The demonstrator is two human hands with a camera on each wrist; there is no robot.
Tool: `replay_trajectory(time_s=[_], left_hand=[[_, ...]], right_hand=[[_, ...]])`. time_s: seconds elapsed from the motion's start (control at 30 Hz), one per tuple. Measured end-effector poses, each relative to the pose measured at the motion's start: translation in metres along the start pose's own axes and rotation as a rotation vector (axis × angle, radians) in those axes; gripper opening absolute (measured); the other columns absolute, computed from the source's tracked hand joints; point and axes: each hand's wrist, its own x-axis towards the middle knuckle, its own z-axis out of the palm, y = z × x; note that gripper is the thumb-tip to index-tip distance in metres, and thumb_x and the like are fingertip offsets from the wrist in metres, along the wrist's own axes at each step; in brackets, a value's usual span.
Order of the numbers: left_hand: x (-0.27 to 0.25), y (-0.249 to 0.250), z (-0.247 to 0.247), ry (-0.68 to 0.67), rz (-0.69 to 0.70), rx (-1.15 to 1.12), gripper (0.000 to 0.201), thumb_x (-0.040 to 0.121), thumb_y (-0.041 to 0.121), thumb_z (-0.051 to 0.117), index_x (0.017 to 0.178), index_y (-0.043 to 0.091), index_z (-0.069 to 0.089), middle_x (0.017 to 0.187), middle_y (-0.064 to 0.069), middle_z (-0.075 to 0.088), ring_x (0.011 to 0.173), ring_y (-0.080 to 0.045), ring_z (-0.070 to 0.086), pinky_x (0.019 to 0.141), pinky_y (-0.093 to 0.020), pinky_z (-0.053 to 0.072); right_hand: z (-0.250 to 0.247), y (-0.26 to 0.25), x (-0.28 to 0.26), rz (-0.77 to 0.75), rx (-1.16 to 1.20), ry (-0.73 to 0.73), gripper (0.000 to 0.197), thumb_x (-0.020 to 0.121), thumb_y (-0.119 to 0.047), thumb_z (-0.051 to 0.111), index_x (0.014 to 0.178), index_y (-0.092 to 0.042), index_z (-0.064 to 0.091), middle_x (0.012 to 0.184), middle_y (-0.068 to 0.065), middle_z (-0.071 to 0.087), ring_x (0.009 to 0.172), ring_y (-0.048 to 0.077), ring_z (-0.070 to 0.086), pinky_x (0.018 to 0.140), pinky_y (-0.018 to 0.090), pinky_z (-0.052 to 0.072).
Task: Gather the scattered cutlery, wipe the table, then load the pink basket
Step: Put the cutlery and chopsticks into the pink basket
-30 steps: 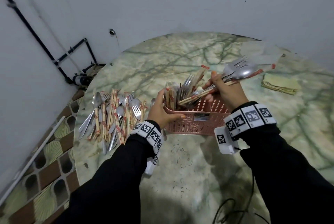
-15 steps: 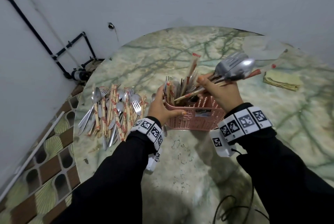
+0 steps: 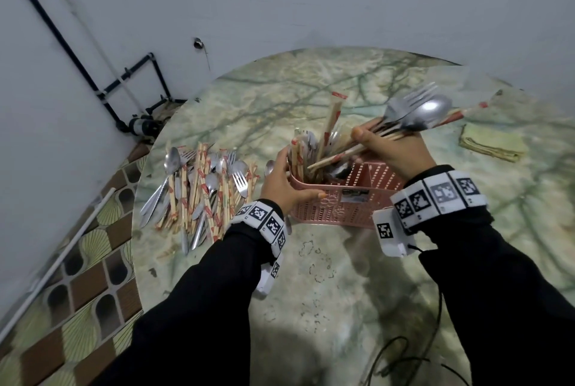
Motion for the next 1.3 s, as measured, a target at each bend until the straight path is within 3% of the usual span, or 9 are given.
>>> replay_trajectory(time_s=[0.23,0.43,0.6,0.7,0.83,0.97,1.07,1.17,1.3], left_hand=[[0.001,-0.002,0.001,-0.007,0.001,-0.006,0.099,0.055,0.011,0.087,0.137,0.024,0.033,0.114,0.007,0.058,0.100,-0.011,0.059,0.088,-0.031,0.051],[0.000,-0.001,0.001,0.004,0.012,-0.001,0.096,0.057,0.009,0.087,0.136,0.022,0.034,0.110,0.009,0.058,0.095,-0.004,0.058,0.077,-0.015,0.048],[0.000,-0.001,0.002,0.010,0.025,0.003,0.097,0.055,0.011,0.088,0.136,0.021,0.035,0.117,0.004,0.059,0.105,-0.012,0.060,0.089,-0.027,0.051],[-0.001,-0.001,0.001,0.011,0.025,-0.005,0.095,0.057,0.008,0.087,0.136,0.021,0.035,0.111,0.008,0.059,0.100,-0.010,0.061,0.083,-0.024,0.053],[-0.001,-0.001,0.001,0.009,0.008,-0.046,0.090,0.062,-0.001,0.081,0.137,0.020,0.036,0.102,0.015,0.058,0.094,-0.007,0.063,0.070,-0.015,0.053],[-0.001,0.000,0.001,0.010,-0.001,-0.053,0.090,0.063,0.002,0.082,0.137,0.022,0.035,0.102,0.015,0.057,0.091,0.000,0.059,0.067,-0.013,0.052],[-0.001,-0.001,0.001,-0.001,0.001,-0.035,0.091,0.062,0.001,0.082,0.137,0.023,0.034,0.105,0.012,0.059,0.097,-0.011,0.062,0.078,-0.025,0.054],[-0.001,0.000,0.001,-0.002,0.004,-0.034,0.094,0.058,0.008,0.086,0.135,0.025,0.034,0.110,0.010,0.058,0.098,-0.006,0.059,0.082,-0.025,0.052],[0.000,-0.001,0.001,0.002,0.002,-0.027,0.093,0.059,0.005,0.085,0.136,0.022,0.035,0.105,0.014,0.057,0.094,-0.005,0.059,0.079,-0.021,0.052]], right_hand=[[-0.010,-0.008,0.001,0.026,-0.050,-0.077,0.007,0.082,-0.003,0.064,0.078,-0.006,0.059,0.059,-0.001,0.067,0.051,0.009,0.064,0.053,0.019,0.055],[0.012,-0.002,-0.001,-0.033,-0.140,-0.005,0.012,0.082,-0.008,0.068,0.074,-0.011,0.059,0.066,0.001,0.064,0.054,0.006,0.062,0.057,0.019,0.055],[0.032,0.003,0.004,0.021,-0.314,-0.002,0.008,0.079,-0.013,0.072,0.077,-0.011,0.065,0.070,-0.003,0.063,0.052,-0.003,0.058,0.057,0.014,0.051],[0.037,0.002,0.005,0.014,-0.436,-0.038,0.022,0.074,-0.017,0.077,0.087,-0.004,0.067,0.074,0.003,0.065,0.056,0.000,0.060,0.052,0.008,0.049],[0.033,-0.015,0.005,-0.027,-0.503,-0.208,0.036,0.067,-0.016,0.082,0.093,0.002,0.064,0.088,0.004,0.066,0.079,0.012,0.064,0.069,0.009,0.050],[0.026,-0.025,0.003,0.031,-0.397,-0.296,0.056,0.070,-0.009,0.078,0.115,-0.014,0.046,0.083,-0.007,0.063,0.070,-0.003,0.061,0.064,0.008,0.050],[0.023,-0.026,0.002,-0.001,-0.417,-0.261,0.037,0.079,-0.017,0.071,0.108,-0.012,0.050,0.078,-0.008,0.060,0.060,-0.005,0.059,0.058,0.012,0.049],[0.022,-0.025,0.001,-0.026,-0.376,-0.261,0.013,0.088,-0.020,0.061,0.090,-0.007,0.059,0.068,-0.002,0.061,0.049,-0.002,0.058,0.050,0.016,0.048],[0.026,-0.019,-0.002,0.001,-0.414,-0.254,0.018,0.091,-0.017,0.057,0.087,-0.001,0.064,0.078,0.017,0.069,0.064,0.018,0.067,0.059,0.021,0.056]])
